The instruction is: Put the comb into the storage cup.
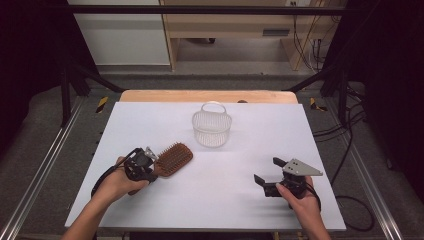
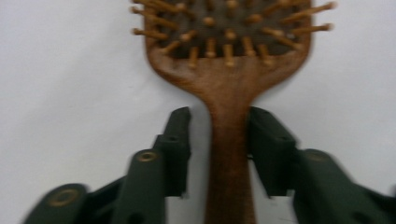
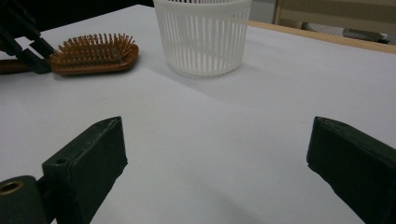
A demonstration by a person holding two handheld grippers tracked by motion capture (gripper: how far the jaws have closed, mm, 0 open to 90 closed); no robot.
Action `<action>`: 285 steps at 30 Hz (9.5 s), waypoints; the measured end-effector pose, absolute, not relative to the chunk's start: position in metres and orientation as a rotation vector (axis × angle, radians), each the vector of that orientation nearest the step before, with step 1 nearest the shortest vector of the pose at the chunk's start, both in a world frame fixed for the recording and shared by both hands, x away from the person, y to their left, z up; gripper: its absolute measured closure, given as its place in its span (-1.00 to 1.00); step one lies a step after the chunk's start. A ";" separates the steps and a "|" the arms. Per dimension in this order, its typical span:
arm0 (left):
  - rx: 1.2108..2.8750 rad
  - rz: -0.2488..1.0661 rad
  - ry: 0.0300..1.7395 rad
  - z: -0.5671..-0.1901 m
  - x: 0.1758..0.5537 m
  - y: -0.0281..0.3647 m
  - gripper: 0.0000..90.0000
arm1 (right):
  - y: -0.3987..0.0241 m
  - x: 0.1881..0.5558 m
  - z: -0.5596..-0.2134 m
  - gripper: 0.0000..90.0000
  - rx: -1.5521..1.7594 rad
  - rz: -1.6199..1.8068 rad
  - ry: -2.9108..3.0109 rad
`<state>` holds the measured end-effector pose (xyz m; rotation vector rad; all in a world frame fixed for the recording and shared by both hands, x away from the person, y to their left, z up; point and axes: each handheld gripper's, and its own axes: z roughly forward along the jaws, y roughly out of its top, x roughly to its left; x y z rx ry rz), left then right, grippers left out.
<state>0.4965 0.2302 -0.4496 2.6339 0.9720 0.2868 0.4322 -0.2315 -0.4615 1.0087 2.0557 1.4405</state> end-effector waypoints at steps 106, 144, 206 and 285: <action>2.104 0.592 0.553 -0.441 0.430 0.123 0.61 | -0.132 0.465 -0.435 -0.07 1.229 2.090 1.947; 1.952 0.528 0.688 -0.438 0.442 0.151 0.56 | -0.091 0.473 -0.398 0.31 1.229 2.047 1.967; 1.517 0.855 1.149 -0.438 0.432 0.313 -0.89 | -0.124 0.499 -0.339 0.27 1.347 2.105 1.612; 1.598 0.891 1.085 -0.442 0.435 0.301 -0.94 | -0.146 0.548 -0.327 0.24 1.368 1.985 1.420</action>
